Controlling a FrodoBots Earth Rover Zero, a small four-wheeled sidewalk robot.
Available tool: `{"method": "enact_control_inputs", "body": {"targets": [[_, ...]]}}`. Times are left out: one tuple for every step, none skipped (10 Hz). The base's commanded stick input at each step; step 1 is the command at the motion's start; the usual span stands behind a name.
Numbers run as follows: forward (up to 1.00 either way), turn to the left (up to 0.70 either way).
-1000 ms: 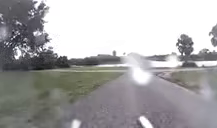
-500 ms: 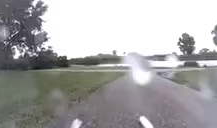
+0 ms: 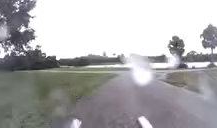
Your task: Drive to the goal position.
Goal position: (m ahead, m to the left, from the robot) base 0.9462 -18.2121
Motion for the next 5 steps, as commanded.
{"method": "enact_control_inputs", "body": {"targets": [[0.70,0.00],[0.70,0.00],[0.70,0.00],[0.70,0.00],[0.70,0.00]]}}
